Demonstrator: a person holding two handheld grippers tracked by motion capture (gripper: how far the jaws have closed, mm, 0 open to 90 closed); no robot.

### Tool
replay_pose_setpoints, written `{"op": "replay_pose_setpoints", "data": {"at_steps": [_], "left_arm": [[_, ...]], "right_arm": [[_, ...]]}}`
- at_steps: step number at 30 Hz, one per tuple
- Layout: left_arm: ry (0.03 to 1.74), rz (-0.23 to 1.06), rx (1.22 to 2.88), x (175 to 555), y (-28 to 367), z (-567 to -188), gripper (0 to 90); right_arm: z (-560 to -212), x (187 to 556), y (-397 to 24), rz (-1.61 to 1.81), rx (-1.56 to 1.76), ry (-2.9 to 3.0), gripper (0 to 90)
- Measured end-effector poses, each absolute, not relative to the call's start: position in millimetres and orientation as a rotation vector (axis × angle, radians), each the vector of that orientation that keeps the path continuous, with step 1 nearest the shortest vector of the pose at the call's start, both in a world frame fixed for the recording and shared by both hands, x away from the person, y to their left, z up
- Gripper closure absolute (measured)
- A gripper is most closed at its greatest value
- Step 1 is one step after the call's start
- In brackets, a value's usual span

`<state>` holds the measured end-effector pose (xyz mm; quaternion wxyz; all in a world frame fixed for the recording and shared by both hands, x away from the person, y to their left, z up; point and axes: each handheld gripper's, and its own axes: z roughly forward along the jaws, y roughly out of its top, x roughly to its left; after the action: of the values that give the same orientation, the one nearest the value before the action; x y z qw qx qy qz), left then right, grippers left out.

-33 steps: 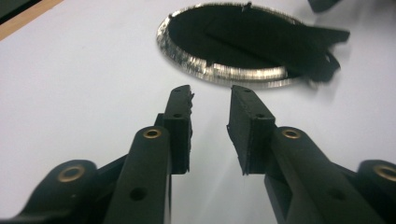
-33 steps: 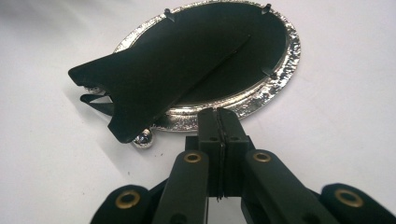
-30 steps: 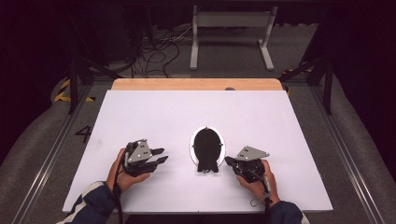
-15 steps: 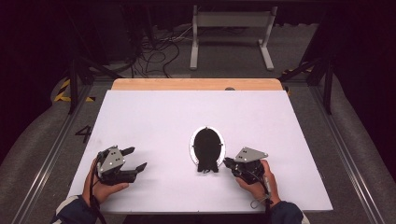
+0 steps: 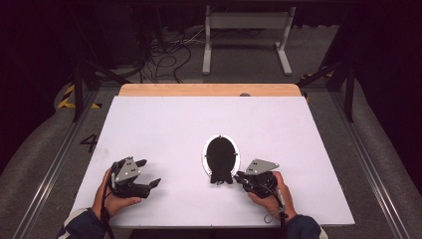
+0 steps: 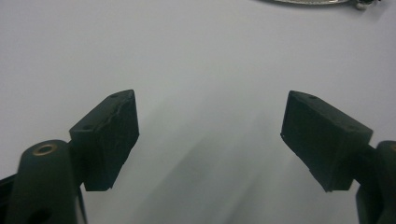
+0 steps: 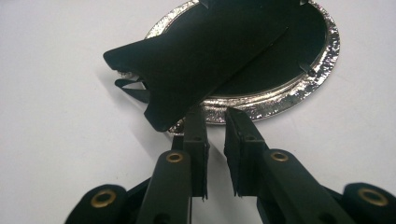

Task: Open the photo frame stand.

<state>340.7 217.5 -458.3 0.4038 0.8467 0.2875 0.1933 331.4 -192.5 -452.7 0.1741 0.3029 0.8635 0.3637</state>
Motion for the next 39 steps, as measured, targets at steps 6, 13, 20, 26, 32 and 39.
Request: {"op": "replay_pose_setpoints", "data": {"at_steps": [6, 13, 20, 26, 32, 39], "left_arm": [[0.718, 0.469, 2.122, 343, 213, -457, 16.0], [0.688, 0.448, 2.136, 345, 204, -457, 16.2], [0.680, 0.447, 2.142, 346, 202, -458, 16.1], [0.684, 0.444, 2.141, 346, 203, -458, 16.1], [0.681, 0.439, 2.151, 346, 201, -459, 16.1], [0.671, 0.430, 2.160, 345, 199, -460, 16.2]], "right_arm": [[-455, 327, -191, 0.985, 0.853, 2.494, 80.8], [-453, 319, -191, 0.980, 0.845, 2.537, 80.2], [-447, 326, -179, 0.902, 0.862, 2.613, 81.9], [-445, 330, -177, 0.905, 0.906, 2.635, 78.7], [-449, 335, -182, 1.077, 0.981, 2.635, 77.2], [-452, 338, -189, 1.266, 1.098, 2.596, 74.0]]}}
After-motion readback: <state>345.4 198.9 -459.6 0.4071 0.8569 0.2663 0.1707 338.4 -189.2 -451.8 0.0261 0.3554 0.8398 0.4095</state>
